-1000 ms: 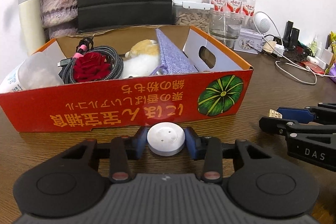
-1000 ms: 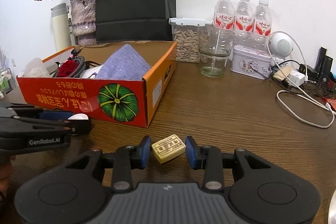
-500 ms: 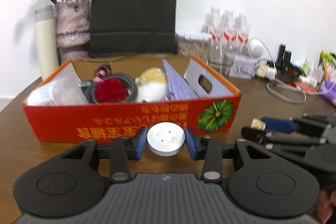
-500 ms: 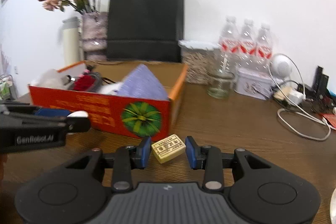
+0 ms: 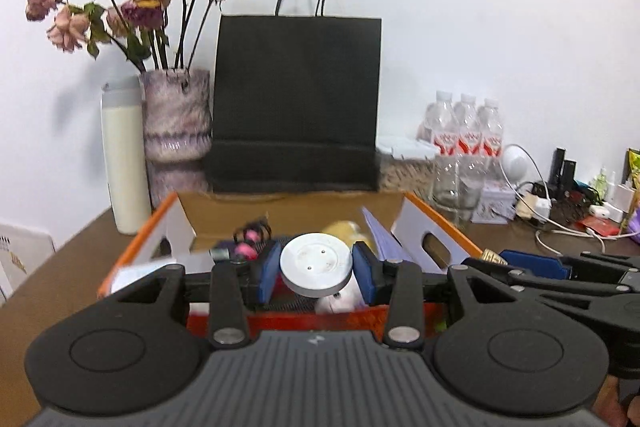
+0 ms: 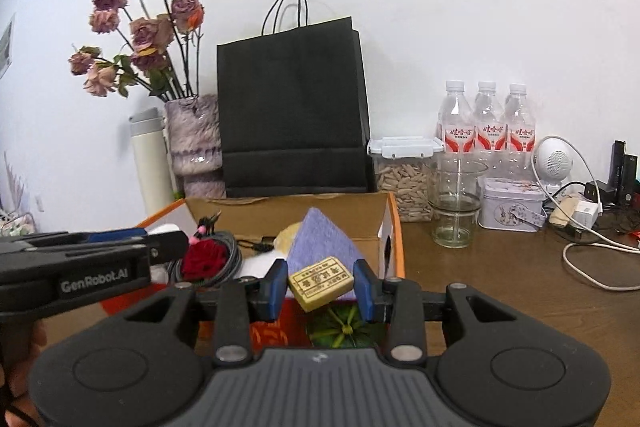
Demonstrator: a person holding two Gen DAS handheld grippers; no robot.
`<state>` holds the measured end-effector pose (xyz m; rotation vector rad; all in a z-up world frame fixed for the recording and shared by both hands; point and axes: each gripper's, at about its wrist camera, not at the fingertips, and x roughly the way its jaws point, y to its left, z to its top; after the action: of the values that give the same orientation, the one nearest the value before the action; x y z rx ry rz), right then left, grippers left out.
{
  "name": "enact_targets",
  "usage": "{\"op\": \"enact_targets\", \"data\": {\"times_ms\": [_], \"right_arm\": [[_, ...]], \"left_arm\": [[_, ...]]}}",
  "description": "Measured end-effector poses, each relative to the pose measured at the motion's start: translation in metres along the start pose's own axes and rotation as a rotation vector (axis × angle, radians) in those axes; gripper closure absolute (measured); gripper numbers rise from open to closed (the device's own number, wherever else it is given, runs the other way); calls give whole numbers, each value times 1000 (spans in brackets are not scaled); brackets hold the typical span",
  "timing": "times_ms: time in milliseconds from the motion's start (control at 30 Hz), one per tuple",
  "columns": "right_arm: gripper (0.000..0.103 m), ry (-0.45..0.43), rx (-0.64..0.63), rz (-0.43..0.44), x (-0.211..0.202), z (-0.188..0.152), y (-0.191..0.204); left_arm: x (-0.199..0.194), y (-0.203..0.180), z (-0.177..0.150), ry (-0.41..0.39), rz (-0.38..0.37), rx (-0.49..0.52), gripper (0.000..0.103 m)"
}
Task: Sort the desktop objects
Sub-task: 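Lower the white cap and yellow block into the box and open both grippers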
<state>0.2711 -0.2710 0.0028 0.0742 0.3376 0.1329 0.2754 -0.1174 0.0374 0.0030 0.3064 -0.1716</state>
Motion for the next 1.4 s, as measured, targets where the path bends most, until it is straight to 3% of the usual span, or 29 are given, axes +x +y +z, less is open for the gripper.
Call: {"op": "enact_targets", "data": {"times_ms": [267, 567, 867, 933, 1033, 1067, 1100, 1133, 1167, 1400], "right_arm": [[69, 1, -15, -27, 44, 8, 7], [69, 23, -69, -26, 87, 11, 5], [68, 47, -109, -20, 96, 5, 5], [60, 38, -118, -26, 93, 5, 6], [43, 11, -126, -38, 88, 5, 7], [39, 2, -127, -41, 86, 5, 7], [27, -5, -125, -38, 85, 5, 7], [18, -13, -125, -37, 83, 6, 7], [15, -22, -127, -35, 81, 6, 7], [0, -31, -125, -28, 79, 5, 8]], "left_arm": [[37, 9, 7, -19, 19, 51, 63], [78, 13, 5, 17, 9, 94, 63], [92, 15, 2, 41, 13, 114, 62], [89, 16, 2, 29, 14, 107, 61], [83, 15, 3, -13, 35, 108, 41], [81, 14, 4, -26, 41, 108, 26], [79, 14, 5, -41, 39, 106, 15], [77, 14, 5, -58, 38, 99, 11], [75, 14, 6, -71, 40, 96, 3], [71, 12, 5, -99, 60, 85, 0]]}}
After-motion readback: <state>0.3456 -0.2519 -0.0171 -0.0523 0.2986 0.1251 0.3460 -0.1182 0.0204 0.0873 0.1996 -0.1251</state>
